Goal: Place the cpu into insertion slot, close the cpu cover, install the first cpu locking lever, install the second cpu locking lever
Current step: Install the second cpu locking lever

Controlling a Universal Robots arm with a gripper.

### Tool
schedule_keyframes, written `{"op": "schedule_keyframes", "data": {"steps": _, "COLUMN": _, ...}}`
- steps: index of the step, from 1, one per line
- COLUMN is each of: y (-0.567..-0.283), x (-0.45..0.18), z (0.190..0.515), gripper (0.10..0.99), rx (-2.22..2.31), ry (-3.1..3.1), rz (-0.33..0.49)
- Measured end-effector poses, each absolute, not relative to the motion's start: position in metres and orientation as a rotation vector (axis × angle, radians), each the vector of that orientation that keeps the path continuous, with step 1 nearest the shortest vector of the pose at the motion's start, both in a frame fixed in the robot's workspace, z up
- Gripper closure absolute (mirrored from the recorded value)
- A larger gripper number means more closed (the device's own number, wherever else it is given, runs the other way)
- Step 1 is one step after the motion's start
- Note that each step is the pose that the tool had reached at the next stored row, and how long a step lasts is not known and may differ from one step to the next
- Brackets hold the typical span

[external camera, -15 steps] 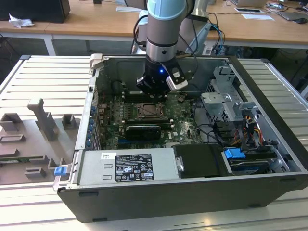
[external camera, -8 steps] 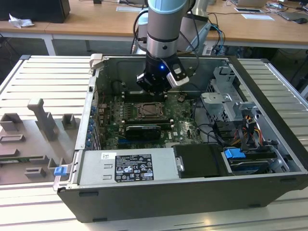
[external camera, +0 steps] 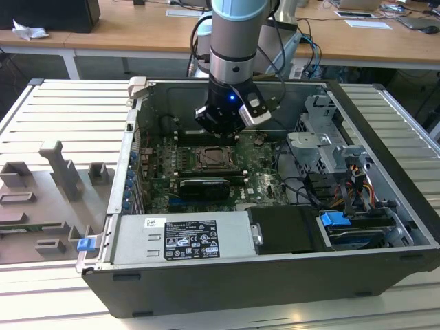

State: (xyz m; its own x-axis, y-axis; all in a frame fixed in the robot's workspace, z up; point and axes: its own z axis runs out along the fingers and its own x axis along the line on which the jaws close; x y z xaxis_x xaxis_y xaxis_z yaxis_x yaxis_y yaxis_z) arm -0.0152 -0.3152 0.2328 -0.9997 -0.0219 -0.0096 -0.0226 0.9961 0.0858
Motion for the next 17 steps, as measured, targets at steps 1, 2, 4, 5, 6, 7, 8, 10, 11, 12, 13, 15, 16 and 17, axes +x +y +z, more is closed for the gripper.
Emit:
{"op": "schedule_keyframes", "data": {"steps": 1, "y": -0.3152, "x": -0.0152, "z": 0.2358, "gripper": 0.980, "rx": -0.035, "ry": 3.130, "rz": 0.134}}
{"op": "schedule_keyframes", "data": {"steps": 2, "y": -0.3153, "x": -0.0152, "z": 0.2367, "gripper": 0.980, "rx": -0.035, "ry": 3.130, "rz": 0.134}}
{"op": "schedule_keyframes", "data": {"steps": 4, "y": -0.3155, "x": -0.0152, "z": 0.2368, "gripper": 0.980, "rx": -0.035, "ry": 3.130, "rz": 0.134}}
{"op": "schedule_keyframes", "data": {"steps": 5, "y": -0.3159, "x": -0.0152, "z": 0.2369, "gripper": 0.980, "rx": -0.035, "ry": 3.130, "rz": 0.134}}
{"op": "schedule_keyframes", "data": {"steps": 6, "y": -0.3163, "x": -0.0152, "z": 0.2370, "gripper": 0.980, "rx": -0.035, "ry": 3.130, "rz": 0.134}}
{"op": "schedule_keyframes", "data": {"steps": 7, "y": -0.3168, "x": -0.0152, "z": 0.2369, "gripper": 0.980, "rx": -0.035, "ry": 3.130, "rz": 0.134}}
{"op": "schedule_keyframes", "data": {"steps": 8, "y": -0.3173, "x": -0.0152, "z": 0.2369, "gripper": 0.980, "rx": -0.035, "ry": 3.130, "rz": 0.134}}
{"op": "schedule_keyframes", "data": {"steps": 10, "y": -0.3184, "x": -0.0152, "z": 0.2369, "gripper": 0.980, "rx": -0.035, "ry": 3.130, "rz": 0.134}}
{"op": "schedule_keyframes", "data": {"steps": 11, "y": -0.3192, "x": -0.0152, "z": 0.2369, "gripper": 0.980, "rx": -0.035, "ry": 3.130, "rz": 0.134}}
{"op": "schedule_keyframes", "data": {"steps": 12, "y": -0.3204, "x": -0.0152, "z": 0.2369, "gripper": 0.980, "rx": -0.035, "ry": 3.130, "rz": 0.134}}
{"op": "schedule_keyframes", "data": {"steps": 13, "y": -0.3207, "x": -0.0153, "z": 0.2374, "gripper": 0.980, "rx": -0.035, "ry": 3.130, "rz": 0.134}}
{"op": "schedule_keyframes", "data": {"steps": 15, "y": -0.3207, "x": -0.0152, "z": 0.2431, "gripper": 0.980, "rx": -0.035, "ry": 3.130, "rz": 0.134}}
{"op": "schedule_keyframes", "data": {"steps": 16, "y": -0.3207, "x": -0.0152, "z": 0.2447, "gripper": 0.980, "rx": -0.035, "ry": 3.130, "rz": 0.134}}
{"op": "schedule_keyframes", "data": {"steps": 17, "y": -0.3209, "x": -0.0152, "z": 0.2455, "gripper": 0.980, "rx": -0.035, "ry": 3.130, "rz": 0.134}}
